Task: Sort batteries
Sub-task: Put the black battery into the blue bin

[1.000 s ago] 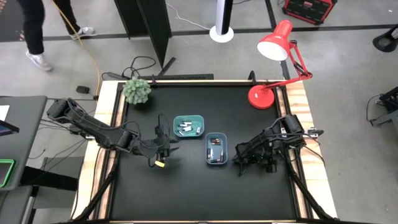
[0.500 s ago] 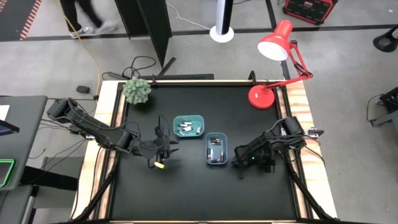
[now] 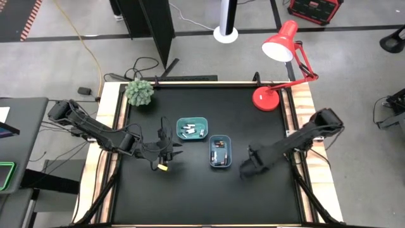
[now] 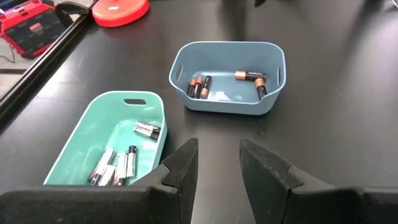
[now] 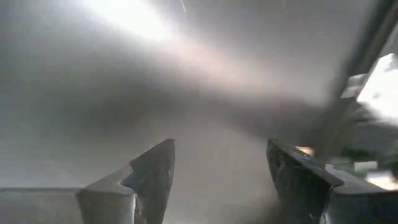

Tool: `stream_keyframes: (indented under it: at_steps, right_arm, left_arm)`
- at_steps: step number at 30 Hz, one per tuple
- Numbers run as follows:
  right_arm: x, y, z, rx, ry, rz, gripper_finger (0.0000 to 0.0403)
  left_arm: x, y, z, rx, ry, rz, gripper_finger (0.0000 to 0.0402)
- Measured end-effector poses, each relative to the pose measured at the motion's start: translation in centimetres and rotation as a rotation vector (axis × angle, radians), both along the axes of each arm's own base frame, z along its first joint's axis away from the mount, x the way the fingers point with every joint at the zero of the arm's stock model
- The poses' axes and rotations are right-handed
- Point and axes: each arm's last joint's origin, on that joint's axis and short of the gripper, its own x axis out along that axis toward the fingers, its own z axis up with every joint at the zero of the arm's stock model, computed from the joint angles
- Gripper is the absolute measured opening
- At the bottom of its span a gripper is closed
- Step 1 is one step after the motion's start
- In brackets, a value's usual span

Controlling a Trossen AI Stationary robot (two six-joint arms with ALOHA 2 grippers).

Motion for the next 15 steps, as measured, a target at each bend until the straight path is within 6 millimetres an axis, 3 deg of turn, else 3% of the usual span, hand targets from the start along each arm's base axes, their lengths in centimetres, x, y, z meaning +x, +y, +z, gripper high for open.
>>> stream_keyframes:
  at_steps: [5, 9, 15]
  right_arm:
    - [-0.7, 3.0, -0.6, -0.214, -0.293, -0.289, 0.0270]
    - [-1.0, 4.4, -3.1, -0.278, -0.211, -0.424, 0.0270]
    - [1.6, 4.4, -6.7, -0.342, -0.060, -0.509, 0.0270]
  left_arm:
    - [0.1, 0.0, 0.2, 0.049, -0.010, -0.030, 0.0112]
    - [0.7, 0.2, 1.0, 0.120, -0.074, -0.065, 0.0112]
    - [1.3, 0.5, 2.2, 0.232, -0.170, -0.098, 0.0112]
